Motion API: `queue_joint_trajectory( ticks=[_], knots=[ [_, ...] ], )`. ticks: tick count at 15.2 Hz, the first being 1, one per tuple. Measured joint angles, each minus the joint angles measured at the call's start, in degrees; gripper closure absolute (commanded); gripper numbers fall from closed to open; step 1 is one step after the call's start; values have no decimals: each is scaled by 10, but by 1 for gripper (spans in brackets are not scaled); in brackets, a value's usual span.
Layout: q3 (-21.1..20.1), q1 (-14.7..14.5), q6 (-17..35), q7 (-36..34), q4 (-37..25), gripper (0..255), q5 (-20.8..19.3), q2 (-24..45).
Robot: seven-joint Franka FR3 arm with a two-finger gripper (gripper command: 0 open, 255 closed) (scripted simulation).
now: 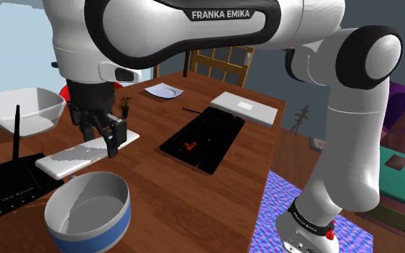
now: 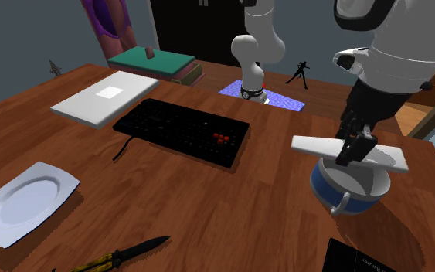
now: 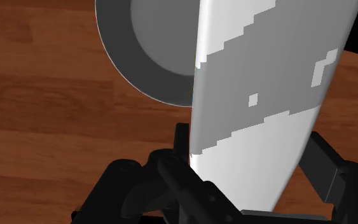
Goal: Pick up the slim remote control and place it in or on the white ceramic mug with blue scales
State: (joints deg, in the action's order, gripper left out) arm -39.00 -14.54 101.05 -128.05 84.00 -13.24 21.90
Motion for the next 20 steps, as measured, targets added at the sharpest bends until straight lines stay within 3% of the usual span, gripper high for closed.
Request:
queue_joint_trajectory(
  ticks=[5, 20],
  knots=[
    [-6, -60, -15, -59, -44, 255, -23, 36],
    [0, -57, 77, -76, 36, 255, -38, 52]
  ],
)
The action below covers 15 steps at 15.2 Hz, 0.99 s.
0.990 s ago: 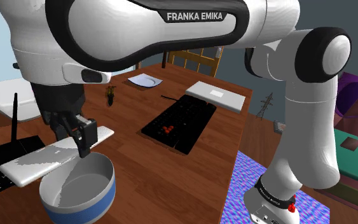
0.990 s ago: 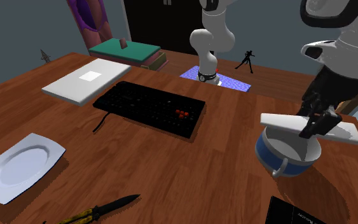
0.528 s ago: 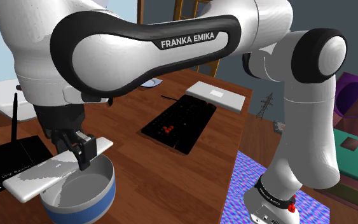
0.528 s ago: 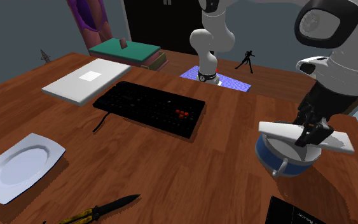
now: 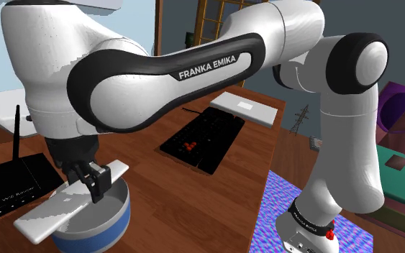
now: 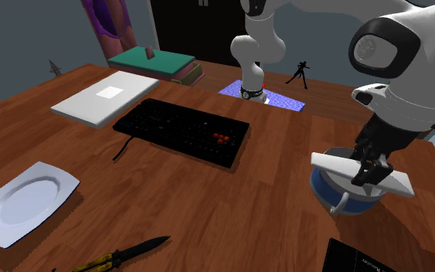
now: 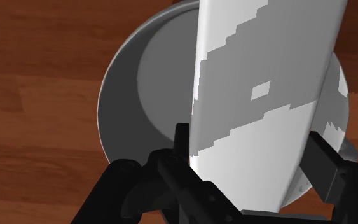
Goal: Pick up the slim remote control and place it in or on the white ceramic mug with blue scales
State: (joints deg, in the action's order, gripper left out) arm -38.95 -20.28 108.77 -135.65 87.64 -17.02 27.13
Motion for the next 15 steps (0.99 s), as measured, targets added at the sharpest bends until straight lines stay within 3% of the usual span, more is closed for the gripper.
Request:
queue_joint_trajectory(
  ticks=[4, 5, 11, 15],
  knots=[
    [0, 0, 1, 0, -1, 255, -1, 1],
    [0, 0, 1, 0, -1, 0, -1, 1],
    [1, 0, 1, 0, 0, 0, -1, 2],
    [-3, -6, -51, 6, -48, 0, 5, -4]
  ],
)
